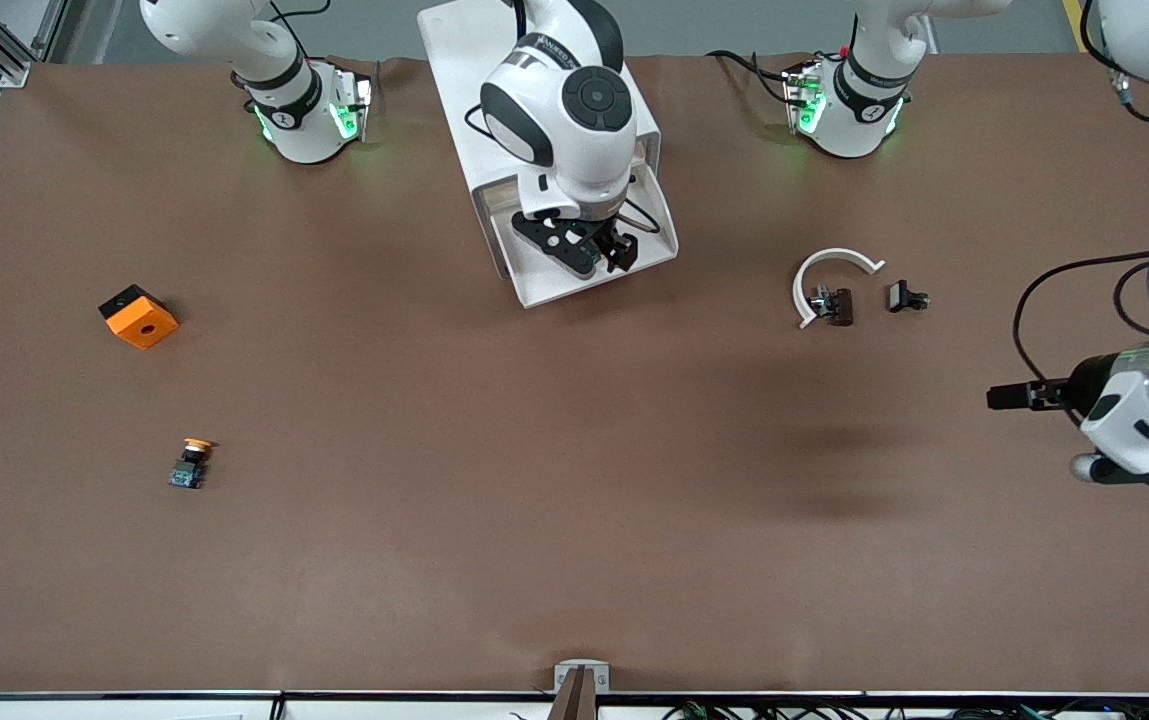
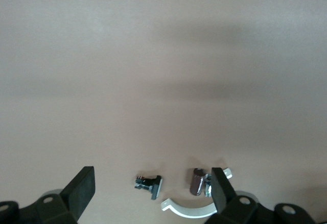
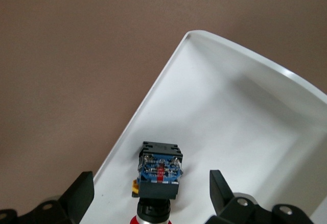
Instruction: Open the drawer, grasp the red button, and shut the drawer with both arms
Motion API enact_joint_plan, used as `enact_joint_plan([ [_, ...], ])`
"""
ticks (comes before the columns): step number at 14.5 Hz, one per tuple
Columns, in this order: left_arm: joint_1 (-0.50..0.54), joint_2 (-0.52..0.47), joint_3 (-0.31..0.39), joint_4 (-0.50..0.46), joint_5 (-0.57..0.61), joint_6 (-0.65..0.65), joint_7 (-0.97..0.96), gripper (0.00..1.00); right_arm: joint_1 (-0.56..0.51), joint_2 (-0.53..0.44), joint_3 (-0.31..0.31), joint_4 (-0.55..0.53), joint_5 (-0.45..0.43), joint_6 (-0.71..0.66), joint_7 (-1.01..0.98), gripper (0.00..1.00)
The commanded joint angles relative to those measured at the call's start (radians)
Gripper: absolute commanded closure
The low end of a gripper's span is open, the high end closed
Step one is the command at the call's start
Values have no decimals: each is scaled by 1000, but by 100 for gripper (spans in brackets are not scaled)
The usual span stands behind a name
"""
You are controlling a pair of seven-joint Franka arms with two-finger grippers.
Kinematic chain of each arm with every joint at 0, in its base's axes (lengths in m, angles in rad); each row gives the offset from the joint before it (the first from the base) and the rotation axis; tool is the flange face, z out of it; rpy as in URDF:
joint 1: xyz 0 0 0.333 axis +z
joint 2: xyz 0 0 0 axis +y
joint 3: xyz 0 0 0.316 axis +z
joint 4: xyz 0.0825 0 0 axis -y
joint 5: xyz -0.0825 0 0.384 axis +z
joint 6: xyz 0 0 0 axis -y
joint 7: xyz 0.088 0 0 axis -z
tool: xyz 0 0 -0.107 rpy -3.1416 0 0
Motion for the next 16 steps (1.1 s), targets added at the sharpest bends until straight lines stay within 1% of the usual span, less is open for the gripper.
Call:
enact_joint_plan([
  [1,9,-96,-11,-92,21,29,25,0,16,16,-11,24,-13,-3,22,0],
  [2,22,-107,-16,-95,23,29,25,0,16,16,-11,24,-11,-3,22,0],
  [3,44,-112,-42,-95,23,29,25,0,19,18,-11,24,-12,-3,22,0],
  [5,118,-113,-132,-94,38,40,24,0,22,25,-11,24,-14,-2,25,0],
  [6,129,-115,-152,-94,59,43,24,0,22,34,-11,24,-14,3,27,0],
  [9,137,-130,-158,-91,67,66,24,0,23,56,-11,24,-17,35,47,0],
  [12,138,-156,-189,-86,69,86,24,0,23,54,-11,24,-16,33,47,0],
  [14,138,-209,-209,-86,69,100,21,0,23,54,-11,24,-16,30,48,0],
  [16,137,-278,-212,-92,67,92,4,0,23,54,-11,25,-16,30,48,0],
])
